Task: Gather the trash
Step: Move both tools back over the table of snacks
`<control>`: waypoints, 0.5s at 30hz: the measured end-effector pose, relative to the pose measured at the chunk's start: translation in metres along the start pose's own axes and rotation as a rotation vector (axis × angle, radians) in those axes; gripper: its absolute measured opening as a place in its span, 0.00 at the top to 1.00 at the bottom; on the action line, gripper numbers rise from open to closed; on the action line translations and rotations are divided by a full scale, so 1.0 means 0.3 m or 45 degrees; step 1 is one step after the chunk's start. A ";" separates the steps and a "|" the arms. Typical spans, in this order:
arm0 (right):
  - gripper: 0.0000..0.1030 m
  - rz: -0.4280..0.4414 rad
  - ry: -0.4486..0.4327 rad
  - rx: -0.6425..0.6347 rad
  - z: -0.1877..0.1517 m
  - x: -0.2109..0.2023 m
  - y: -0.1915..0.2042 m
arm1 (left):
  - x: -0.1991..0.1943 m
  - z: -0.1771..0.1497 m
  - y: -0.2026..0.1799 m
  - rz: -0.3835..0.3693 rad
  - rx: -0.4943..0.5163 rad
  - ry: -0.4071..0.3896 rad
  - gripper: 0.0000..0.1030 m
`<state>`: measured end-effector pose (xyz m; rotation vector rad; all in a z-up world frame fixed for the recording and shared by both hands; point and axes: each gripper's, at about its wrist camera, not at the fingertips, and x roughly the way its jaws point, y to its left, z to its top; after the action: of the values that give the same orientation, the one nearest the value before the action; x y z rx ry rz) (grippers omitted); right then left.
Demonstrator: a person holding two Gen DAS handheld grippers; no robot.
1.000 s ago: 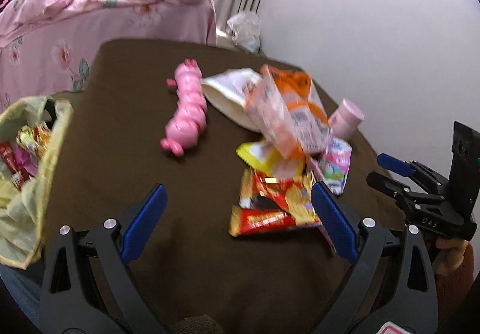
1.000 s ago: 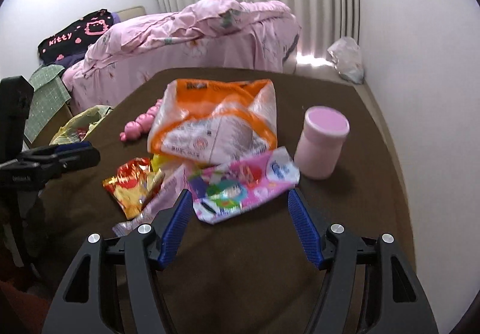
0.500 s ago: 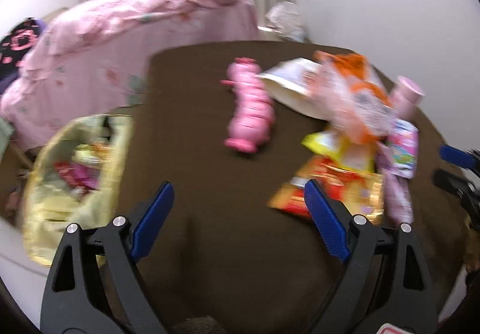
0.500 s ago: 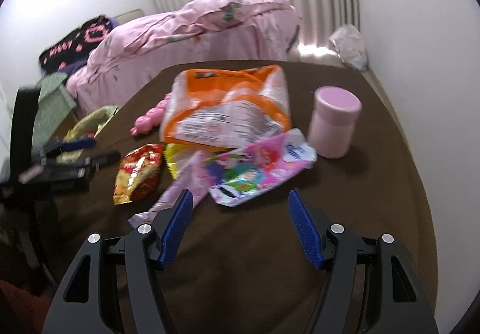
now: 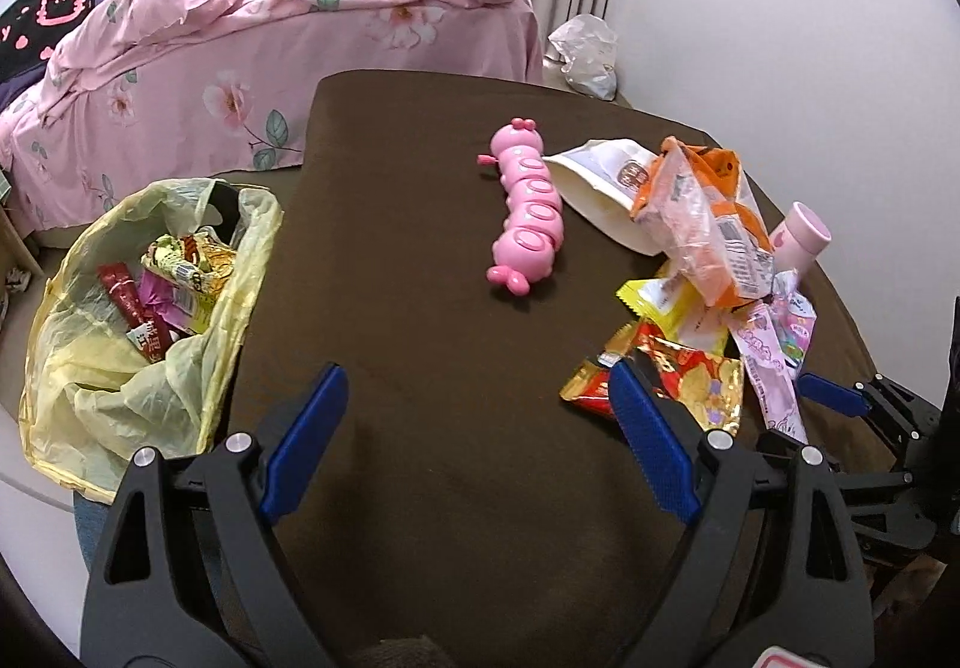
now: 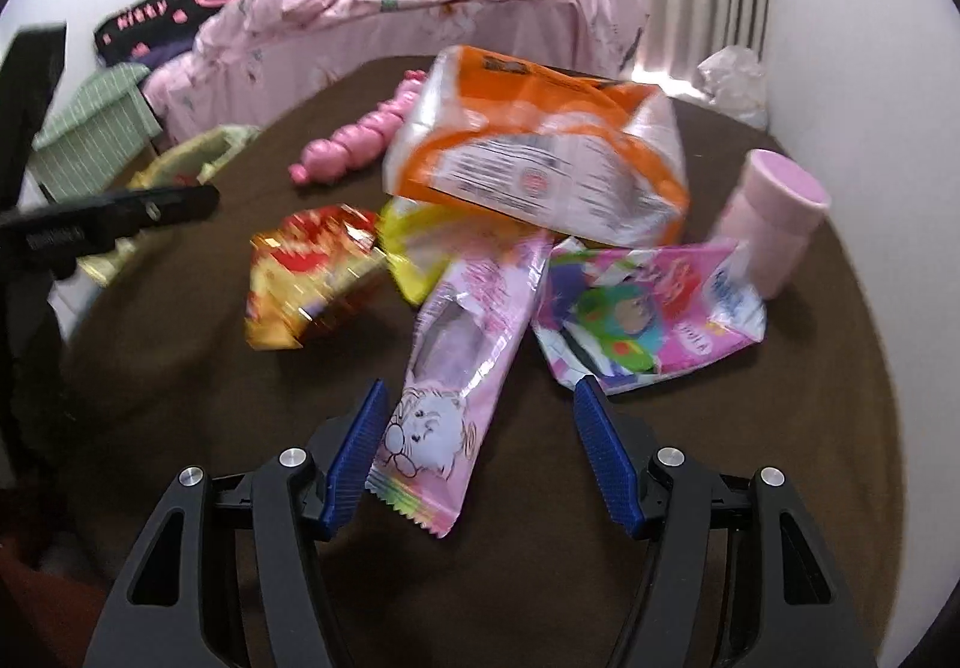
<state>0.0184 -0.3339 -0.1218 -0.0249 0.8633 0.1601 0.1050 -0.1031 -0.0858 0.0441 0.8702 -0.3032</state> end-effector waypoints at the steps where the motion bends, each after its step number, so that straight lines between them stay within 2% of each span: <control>1: 0.41 -0.009 0.002 0.014 -0.010 -0.007 -0.017 | 0.000 -0.001 -0.010 -0.005 0.005 0.000 0.18; 5: 0.41 -0.025 0.017 0.083 -0.060 -0.032 -0.078 | -0.006 0.006 -0.062 -0.044 0.039 0.011 0.18; 11: 0.41 -0.005 0.006 0.100 -0.101 -0.053 -0.103 | -0.010 0.005 -0.230 -0.110 0.222 0.022 0.18; 15: 0.41 0.005 0.000 0.093 -0.101 -0.050 -0.104 | 0.036 -0.030 -0.303 -0.024 0.361 0.056 0.18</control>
<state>-0.0093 -0.3695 -0.1313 0.0453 0.8686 0.1321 0.0793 -0.1912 -0.0920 0.3065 0.8667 -0.4431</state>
